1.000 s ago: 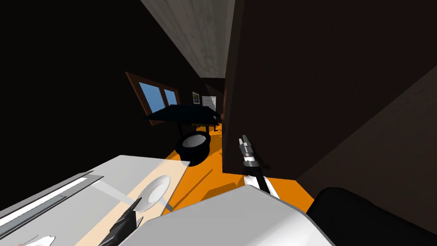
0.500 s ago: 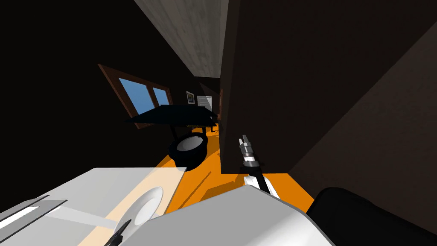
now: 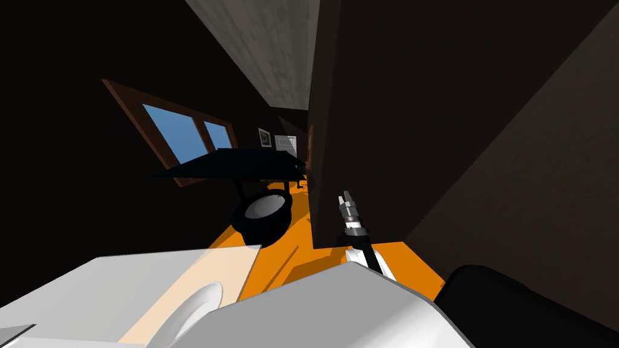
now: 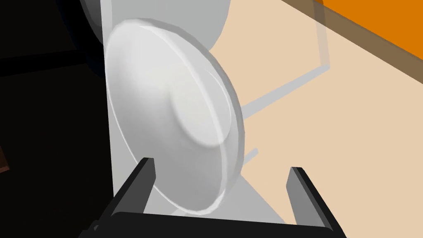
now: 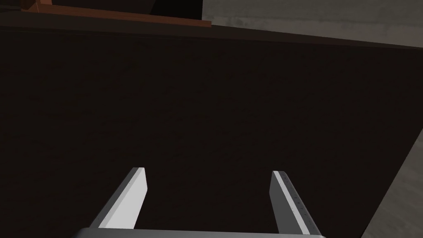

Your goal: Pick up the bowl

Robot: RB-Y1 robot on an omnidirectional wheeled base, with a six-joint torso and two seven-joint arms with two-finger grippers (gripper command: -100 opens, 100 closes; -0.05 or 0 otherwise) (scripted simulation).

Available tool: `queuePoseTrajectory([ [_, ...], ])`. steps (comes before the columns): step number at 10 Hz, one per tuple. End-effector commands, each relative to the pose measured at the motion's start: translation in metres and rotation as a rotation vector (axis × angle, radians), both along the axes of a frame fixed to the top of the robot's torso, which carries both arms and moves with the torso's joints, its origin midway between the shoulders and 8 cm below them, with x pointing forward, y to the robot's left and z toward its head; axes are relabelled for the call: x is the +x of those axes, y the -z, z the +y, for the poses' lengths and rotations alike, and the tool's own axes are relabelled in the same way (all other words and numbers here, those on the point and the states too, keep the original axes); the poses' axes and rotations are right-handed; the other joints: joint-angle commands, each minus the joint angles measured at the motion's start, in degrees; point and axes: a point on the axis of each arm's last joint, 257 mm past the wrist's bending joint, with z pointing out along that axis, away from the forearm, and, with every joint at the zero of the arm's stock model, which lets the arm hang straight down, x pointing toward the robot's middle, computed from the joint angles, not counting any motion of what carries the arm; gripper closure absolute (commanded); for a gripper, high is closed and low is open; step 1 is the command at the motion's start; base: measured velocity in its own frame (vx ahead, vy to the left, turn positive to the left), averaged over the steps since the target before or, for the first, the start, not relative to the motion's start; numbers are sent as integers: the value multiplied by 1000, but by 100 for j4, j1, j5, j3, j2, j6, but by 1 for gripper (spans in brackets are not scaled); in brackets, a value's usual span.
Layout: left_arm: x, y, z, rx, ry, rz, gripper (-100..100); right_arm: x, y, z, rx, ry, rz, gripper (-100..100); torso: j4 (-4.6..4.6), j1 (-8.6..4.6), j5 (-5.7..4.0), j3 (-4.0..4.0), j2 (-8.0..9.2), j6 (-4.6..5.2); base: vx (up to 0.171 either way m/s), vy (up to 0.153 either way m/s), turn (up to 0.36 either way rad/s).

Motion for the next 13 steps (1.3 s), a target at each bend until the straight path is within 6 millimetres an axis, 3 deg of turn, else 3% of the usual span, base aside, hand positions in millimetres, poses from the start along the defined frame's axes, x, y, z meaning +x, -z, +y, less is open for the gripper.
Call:
queuePoseTrajectory([
  [1, 0, 0, 0, 0, 0, 0, -100, 0, 0, 0, 0, 0, 0, 0, 0, 0, 0, 0, 0, 0, 54, 22, -23],
  [2, -1, 1, 0, -1, 0, 6, 0, 0, 0, 0, 0, 0, 0, 0, 2, -9, -2, 7, 15, -2, 9, 5, 3],
  [3, 3, 8, -1, -1, -4, 3, -100, 0, 0, 0, 0, 0, 0, 0, 6, -16, -4, 16, 30, -2, 9, 17, -26],
  [7, 8, 16, -2, -1, -8, -1, -100, 0, 0, 0, 0, 0, 0, 0, 8, -11, -2, 22, 40, -2, 2, 22, -18],
  [8, 8, 16, -2, -1, -8, -1, 100, 0, 0, 0, 0, 0, 0, 0, 8, -15, -4, 23, 41, -3, 0, 0, 0],
  [12, 7, 16, -2, 0, -6, 1, 100, 0, 0, 0, 0, 0, 0, 0, 11, -22, -5, 26, 44, -6, 1, 1, -3],
  [13, 7, 16, -2, 0, -6, 2, 0, 0, 0, 0, 0, 0, 0, 0, 12, -23, -6, 27, 46, -6, 0, 0, 0],
])
